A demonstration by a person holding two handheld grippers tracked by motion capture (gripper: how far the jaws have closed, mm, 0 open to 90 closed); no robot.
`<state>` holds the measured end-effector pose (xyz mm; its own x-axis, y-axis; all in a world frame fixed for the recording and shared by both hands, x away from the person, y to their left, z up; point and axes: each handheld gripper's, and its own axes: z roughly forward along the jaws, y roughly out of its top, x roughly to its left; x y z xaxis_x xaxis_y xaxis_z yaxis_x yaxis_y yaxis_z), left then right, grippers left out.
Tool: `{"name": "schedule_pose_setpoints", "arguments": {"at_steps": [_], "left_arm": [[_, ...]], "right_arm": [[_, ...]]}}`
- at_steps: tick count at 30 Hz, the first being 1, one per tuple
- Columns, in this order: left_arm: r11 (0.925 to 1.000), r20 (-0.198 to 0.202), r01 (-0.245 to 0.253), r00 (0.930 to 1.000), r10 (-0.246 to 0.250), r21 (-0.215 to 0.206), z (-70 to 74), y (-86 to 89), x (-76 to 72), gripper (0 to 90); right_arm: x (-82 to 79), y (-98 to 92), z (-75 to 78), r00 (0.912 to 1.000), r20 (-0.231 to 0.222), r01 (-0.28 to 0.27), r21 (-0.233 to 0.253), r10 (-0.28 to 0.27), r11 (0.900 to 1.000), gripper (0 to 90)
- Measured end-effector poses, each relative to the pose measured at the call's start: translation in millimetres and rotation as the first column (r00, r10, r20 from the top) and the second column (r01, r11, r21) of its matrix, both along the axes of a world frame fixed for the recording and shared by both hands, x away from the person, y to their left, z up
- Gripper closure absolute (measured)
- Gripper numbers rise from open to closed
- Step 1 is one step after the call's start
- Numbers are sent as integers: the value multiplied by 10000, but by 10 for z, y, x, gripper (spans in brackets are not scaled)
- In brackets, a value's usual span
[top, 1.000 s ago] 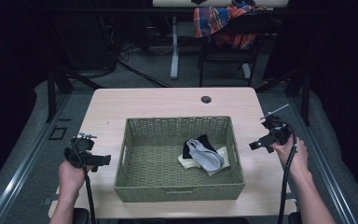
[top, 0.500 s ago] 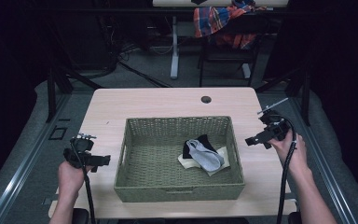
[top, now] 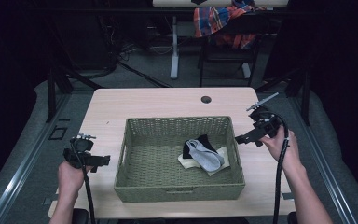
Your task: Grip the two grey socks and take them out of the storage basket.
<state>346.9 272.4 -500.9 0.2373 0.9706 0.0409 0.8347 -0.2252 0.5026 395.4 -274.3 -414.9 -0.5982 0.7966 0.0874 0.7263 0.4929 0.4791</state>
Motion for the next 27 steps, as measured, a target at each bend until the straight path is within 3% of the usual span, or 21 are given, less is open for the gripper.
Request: {"name": "schedule_pose_setpoints", "arguments": {"at_steps": [4, 17, 19, 22, 23, 24, 26, 27], "left_arm": [[10000, -7, 0, 10000, 0, 7, -1, -1, -1, 0], [10000, 24, -45, 10000, 45, -4, -2, 5, -5, 0], [10000, 15, -52, 10000, 52, -3, -3, 5, -6, 0], [10000, 7, -65, 10000, 65, 6, -4, 3, -9, 0], [10000, 7, -65, 10000, 65, 6, -4, 3, -9, 0], [10000, -5, -83, 10000, 83, -9, -3, 15, -10, 0], [9999, 1, -125, 9999, 125, -15, -8, 22, -8, 0], [9999, -24, -128, 9999, 128, -22, -8, 25, -6, 0]], "right_arm": [[-11, 207, 18, 9980, 31, -626, -231, 627, 9978, 0], [41, 523, -17, 9923, 49, -1236, -174, 1237, 9922, 0], [68, 596, -42, 9892, -123, -1462, -283, 1459, 9888, 0], [133, 765, -145, 9815, -458, -1833, 555, 1859, 9815, 22], [133, 765, -145, 9815, -458, -1833, 555, 1859, 9815, 22], [186, 841, -199, 9774, -656, -1999, 199, 2007, 9796, 27], [216, 864, -214, 9748, -764, -2107, -54, 2097, 9775, 30], [231, 902, -251, 9764, -762, -2015, 127, 2019, 9794, 43]]}}
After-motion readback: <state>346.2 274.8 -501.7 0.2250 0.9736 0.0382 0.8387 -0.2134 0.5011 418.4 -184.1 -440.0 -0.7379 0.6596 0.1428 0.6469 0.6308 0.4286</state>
